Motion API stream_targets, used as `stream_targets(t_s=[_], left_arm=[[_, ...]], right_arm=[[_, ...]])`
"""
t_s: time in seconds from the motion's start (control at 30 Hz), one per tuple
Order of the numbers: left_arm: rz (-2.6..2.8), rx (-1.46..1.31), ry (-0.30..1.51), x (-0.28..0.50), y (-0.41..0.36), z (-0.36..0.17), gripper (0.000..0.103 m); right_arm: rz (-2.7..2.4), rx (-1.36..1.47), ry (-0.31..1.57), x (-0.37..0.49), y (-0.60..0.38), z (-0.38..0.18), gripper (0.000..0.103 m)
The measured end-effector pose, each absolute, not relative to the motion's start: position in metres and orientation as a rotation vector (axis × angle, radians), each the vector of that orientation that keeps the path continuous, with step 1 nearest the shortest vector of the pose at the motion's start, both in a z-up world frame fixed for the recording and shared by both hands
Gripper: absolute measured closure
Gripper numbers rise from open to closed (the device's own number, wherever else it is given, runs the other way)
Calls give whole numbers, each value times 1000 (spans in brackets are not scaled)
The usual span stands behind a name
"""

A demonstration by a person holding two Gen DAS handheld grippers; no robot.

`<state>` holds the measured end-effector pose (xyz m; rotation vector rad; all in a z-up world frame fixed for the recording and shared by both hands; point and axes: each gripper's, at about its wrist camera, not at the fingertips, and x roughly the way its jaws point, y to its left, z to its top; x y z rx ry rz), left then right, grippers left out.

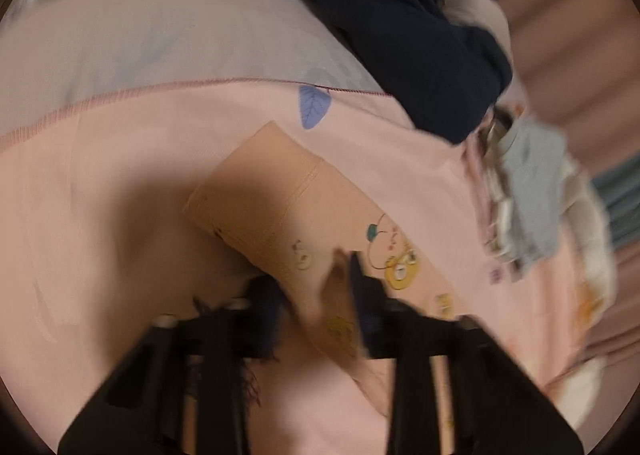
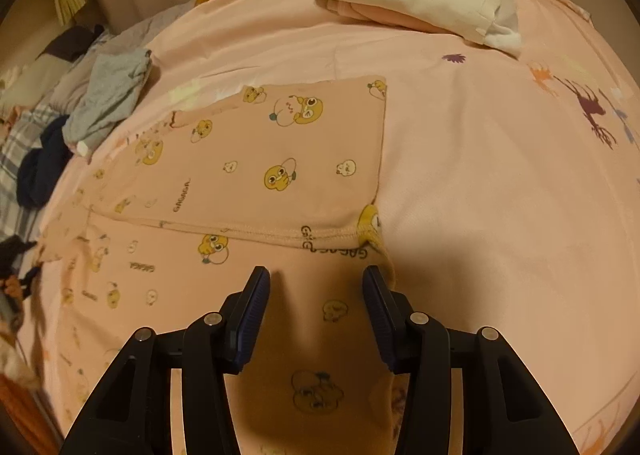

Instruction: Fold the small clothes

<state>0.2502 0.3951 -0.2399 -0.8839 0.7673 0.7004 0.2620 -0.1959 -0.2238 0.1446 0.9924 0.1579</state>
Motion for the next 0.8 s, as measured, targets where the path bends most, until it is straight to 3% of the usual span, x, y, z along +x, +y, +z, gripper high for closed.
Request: stream_targets(t_s=[0.07, 0.37, 0.53, 0.67, 0.73, 0.8], left_arm=[[711, -769, 795, 261, 383, -233, 98], [494, -589, 713, 290, 308, -171, 99], [261, -421, 703, 319, 208, -135, 99], [18, -353, 758, 330, 119, -140, 98], [-119, -307, 827, 333, 87, -146, 85], [-218, -259, 910, 335, 61, -147, 48]], right_arm=[[163, 153, 980, 258, -199, -220, 56], [125, 100, 916, 242, -211, -197, 56], [148, 108, 882, 233, -218, -185, 56], [144, 128, 874, 227, -227, -181, 56], [143, 129, 874, 225, -230, -180, 56], [138, 116, 879, 223, -232, -180, 56]])
